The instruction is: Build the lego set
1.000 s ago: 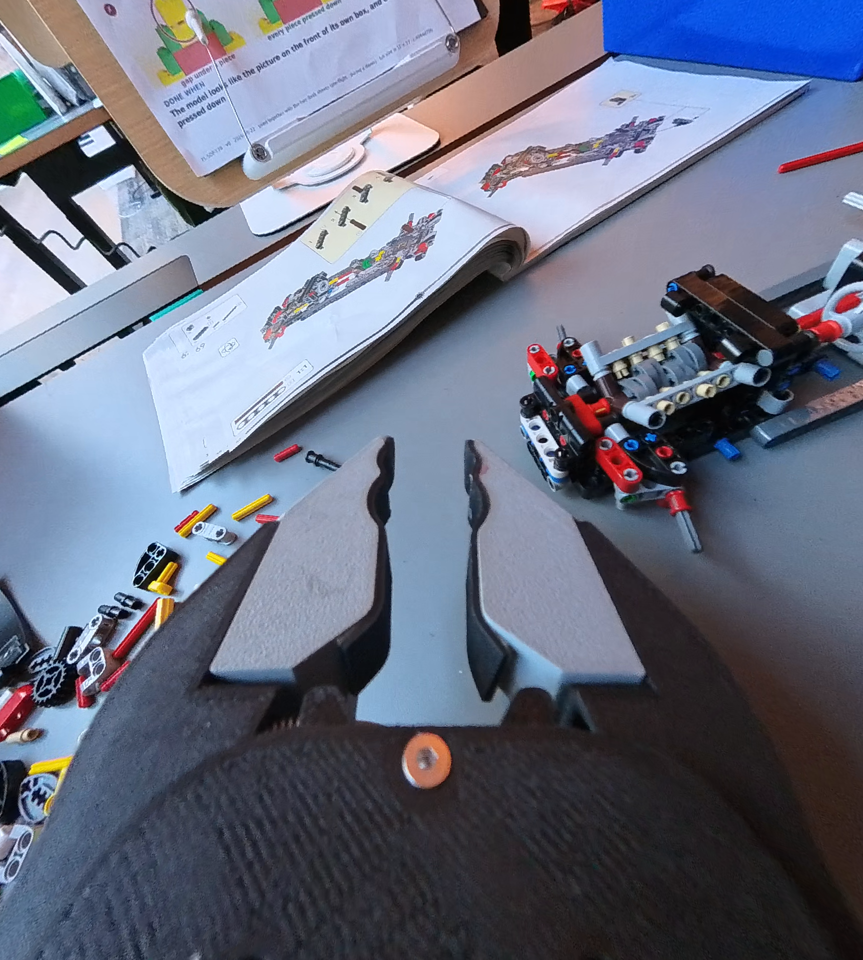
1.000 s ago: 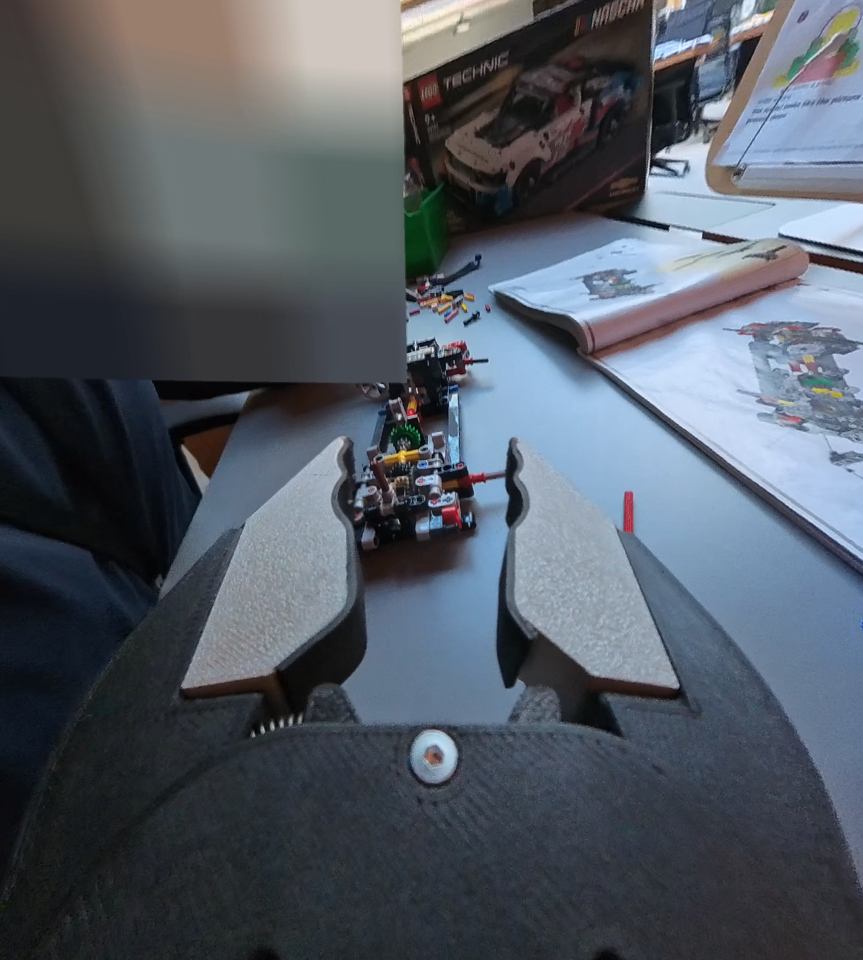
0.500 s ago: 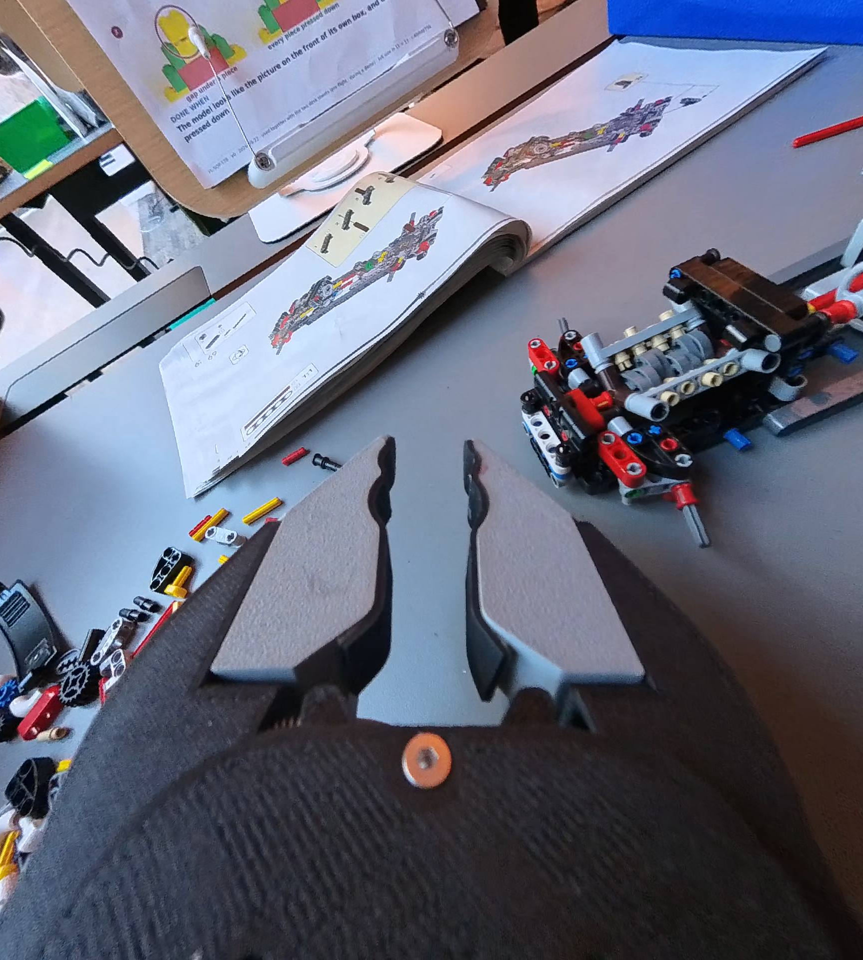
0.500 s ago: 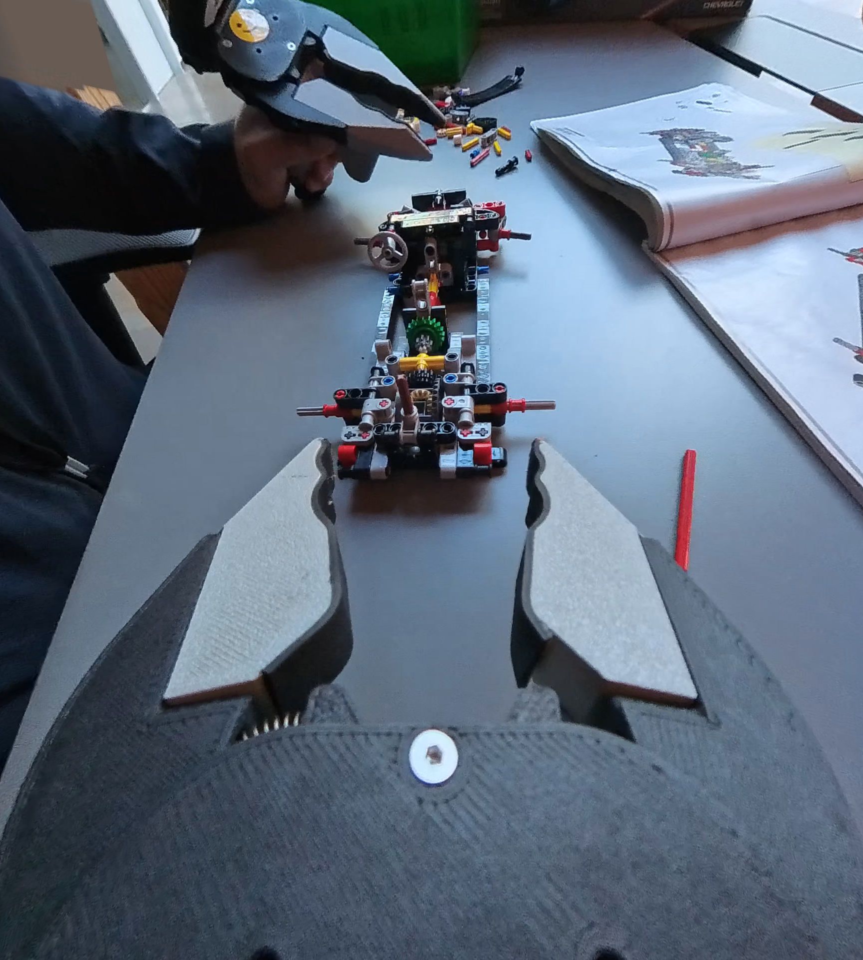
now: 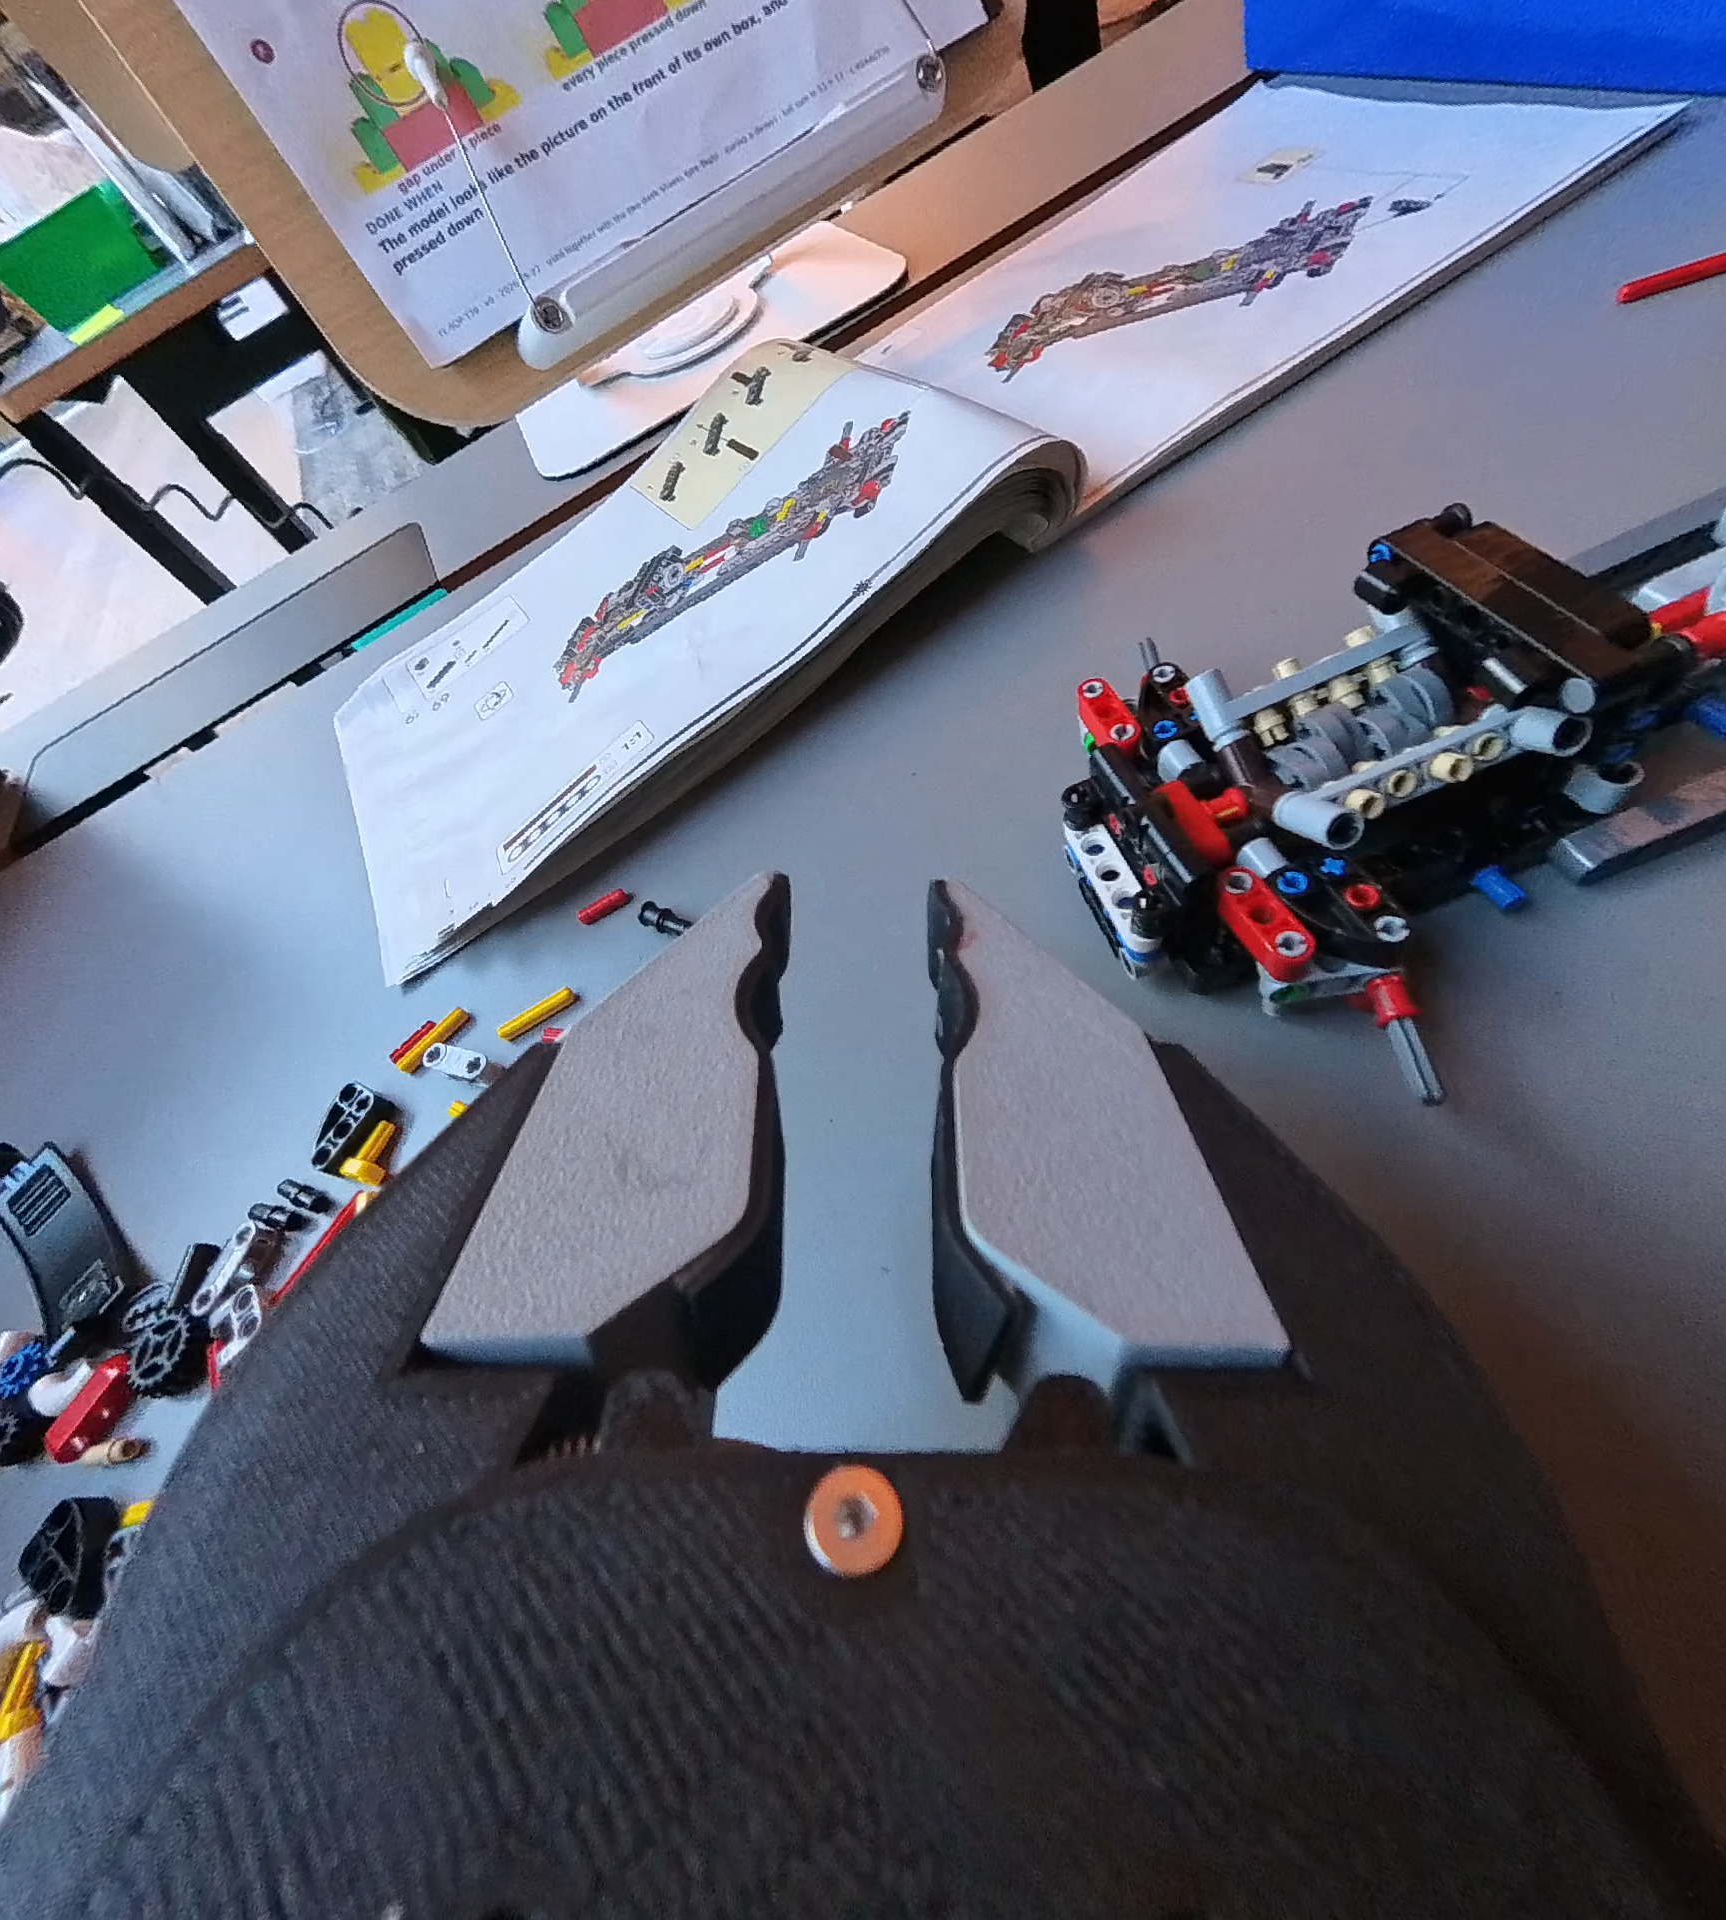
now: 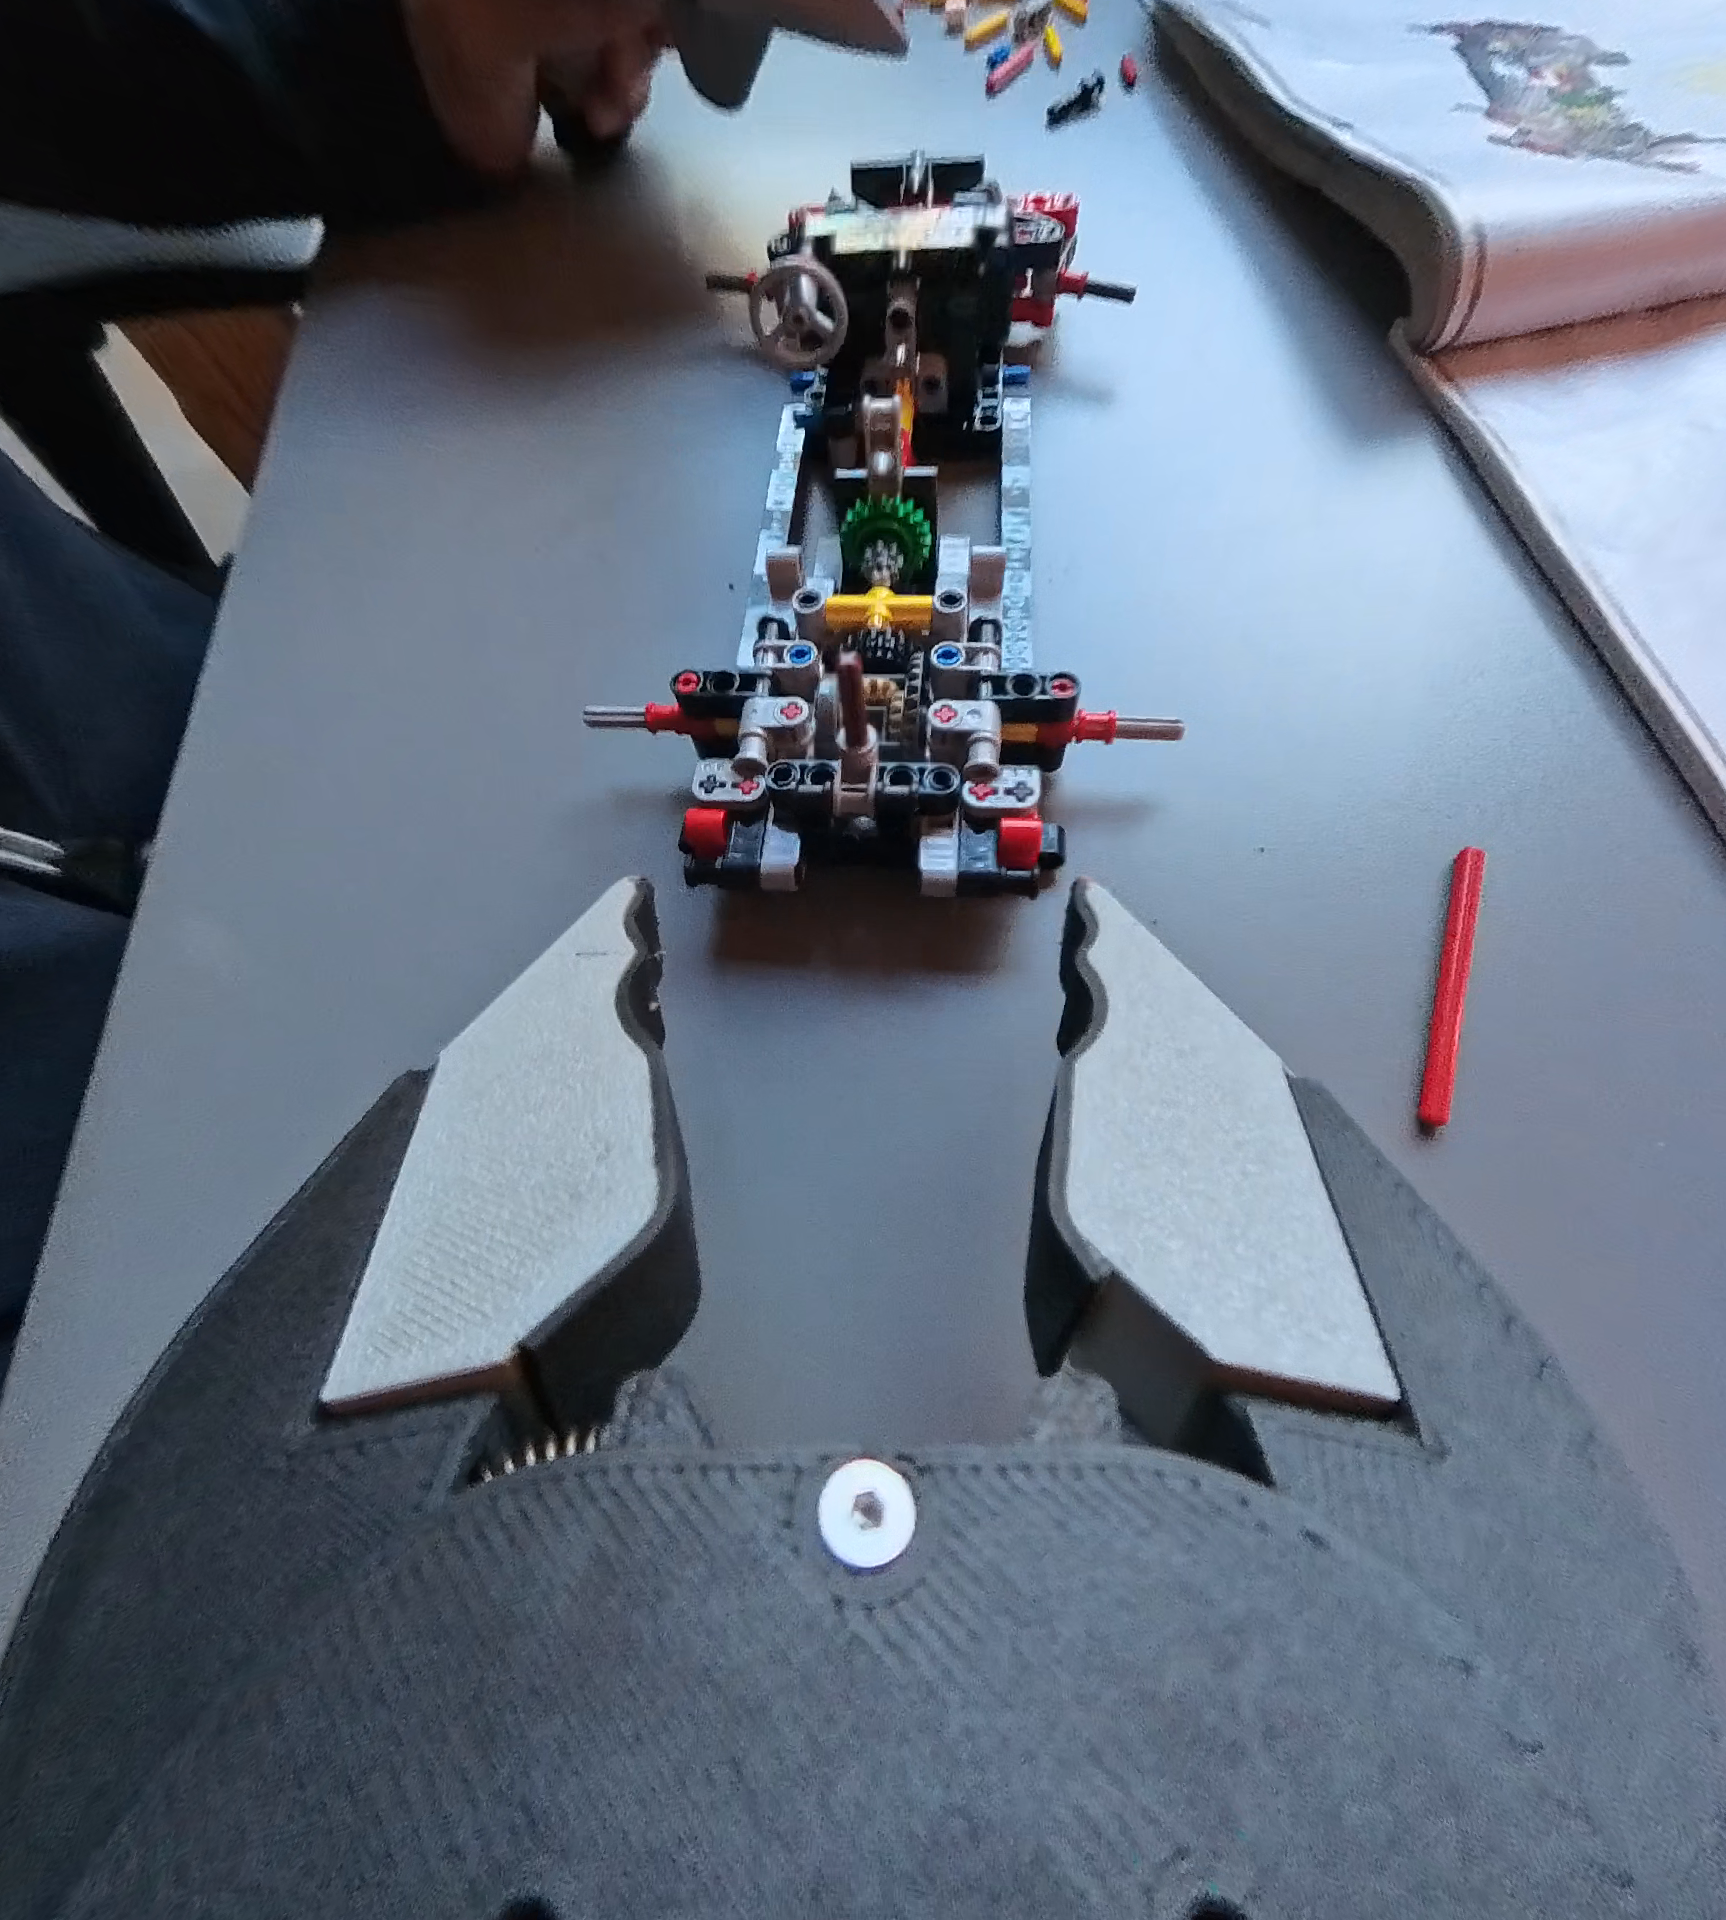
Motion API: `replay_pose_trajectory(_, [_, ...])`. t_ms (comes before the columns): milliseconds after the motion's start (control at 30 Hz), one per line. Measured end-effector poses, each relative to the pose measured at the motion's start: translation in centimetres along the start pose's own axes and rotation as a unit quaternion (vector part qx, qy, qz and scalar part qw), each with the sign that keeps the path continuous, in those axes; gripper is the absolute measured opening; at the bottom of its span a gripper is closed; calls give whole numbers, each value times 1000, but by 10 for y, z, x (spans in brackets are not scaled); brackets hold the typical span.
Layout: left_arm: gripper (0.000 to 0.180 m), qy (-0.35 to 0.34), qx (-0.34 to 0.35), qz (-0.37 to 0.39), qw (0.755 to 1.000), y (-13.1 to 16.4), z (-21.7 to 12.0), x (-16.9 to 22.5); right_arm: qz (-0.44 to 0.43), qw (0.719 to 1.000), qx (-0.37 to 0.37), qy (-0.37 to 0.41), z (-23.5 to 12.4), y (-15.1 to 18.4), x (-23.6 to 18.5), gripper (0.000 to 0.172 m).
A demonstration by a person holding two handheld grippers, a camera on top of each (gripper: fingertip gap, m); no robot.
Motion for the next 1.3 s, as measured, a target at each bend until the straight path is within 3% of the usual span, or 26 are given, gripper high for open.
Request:
replay_pose_trajectory(433, [23, -8, -5, 28, 1000, 0, 1, 4, -41, 995, -81, 50, 20, 14, -1, 90])
replay_pose_trajectory(1300, [22, -12, 0, 21, 1000, -1, 1, 1, -29, 997, -63, 42, 18, 9, -2, 85])
Point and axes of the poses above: each gripper's, where its closed fingertips meet, z out along the fingers, y out of its underside, x = y × z across the jaws, the point moved 2 cm from there along -z, back along the fingers, and after that the axes turned 2 degrees about y, right-handed, at the moved point
